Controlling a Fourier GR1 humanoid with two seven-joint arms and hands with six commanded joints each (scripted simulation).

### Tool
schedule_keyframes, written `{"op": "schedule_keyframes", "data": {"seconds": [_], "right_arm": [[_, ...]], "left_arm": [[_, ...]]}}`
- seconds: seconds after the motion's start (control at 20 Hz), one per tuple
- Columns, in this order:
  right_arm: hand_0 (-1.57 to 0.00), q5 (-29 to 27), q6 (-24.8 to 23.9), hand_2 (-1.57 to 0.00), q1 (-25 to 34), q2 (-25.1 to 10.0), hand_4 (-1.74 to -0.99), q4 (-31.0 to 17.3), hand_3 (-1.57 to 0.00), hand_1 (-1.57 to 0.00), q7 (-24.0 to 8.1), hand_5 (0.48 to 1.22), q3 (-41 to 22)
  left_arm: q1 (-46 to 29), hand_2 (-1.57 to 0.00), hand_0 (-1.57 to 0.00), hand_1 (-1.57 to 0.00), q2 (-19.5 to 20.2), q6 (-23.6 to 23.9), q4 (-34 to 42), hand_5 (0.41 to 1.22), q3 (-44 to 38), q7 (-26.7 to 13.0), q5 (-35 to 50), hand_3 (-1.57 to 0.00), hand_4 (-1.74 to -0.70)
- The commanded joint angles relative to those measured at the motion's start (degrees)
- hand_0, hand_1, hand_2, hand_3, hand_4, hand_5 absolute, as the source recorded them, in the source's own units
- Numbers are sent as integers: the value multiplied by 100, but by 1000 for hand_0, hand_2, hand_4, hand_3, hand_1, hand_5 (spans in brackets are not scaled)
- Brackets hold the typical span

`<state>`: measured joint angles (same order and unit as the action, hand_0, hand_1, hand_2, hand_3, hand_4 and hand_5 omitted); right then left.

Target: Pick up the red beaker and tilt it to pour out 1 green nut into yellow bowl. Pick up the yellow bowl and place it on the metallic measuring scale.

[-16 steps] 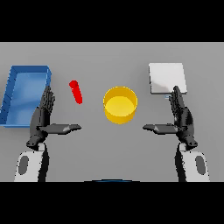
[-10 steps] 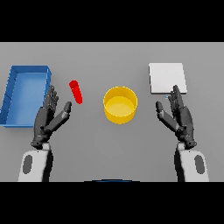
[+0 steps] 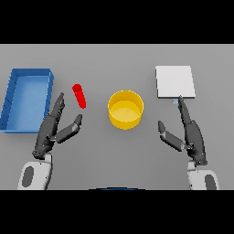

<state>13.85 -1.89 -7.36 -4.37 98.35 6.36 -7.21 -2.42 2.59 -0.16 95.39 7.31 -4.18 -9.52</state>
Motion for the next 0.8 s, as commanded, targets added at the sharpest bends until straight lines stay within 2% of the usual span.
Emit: {"op": "schedule_keyframes", "data": {"seconds": [0.0,0.25,0.3,0.4,0.75], "right_arm": [[1,-124,86,1,38,10,-1265,2,1,1,2,680,15],[1,-307,137,1,48,12,-1304,64,1,1,6,678,102],[1,-289,135,1,41,-15,-1308,97,1,1,-72,679,107],[1,-344,162,1,-36,-7,-1321,110,1,1,-35,683,120],[1,-325,118,1,39,28,-1338,36,1,1,-111,688,132]], "left_arm": [[102,1,1,1,-28,-26,-116,691,-15,-7,41,1,-1276],[789,1,1,1,-88,-31,-987,738,-173,105,49,1,-1377],[1025,1,1,1,-53,-7,-1194,739,-280,39,71,1,-1379],[1297,1,1,1,-65,85,-1620,738,-359,81,-8,1,-1376],[2051,1,1,1,-156,142,-2768,714,-682,374,108,1,-1330]]}}
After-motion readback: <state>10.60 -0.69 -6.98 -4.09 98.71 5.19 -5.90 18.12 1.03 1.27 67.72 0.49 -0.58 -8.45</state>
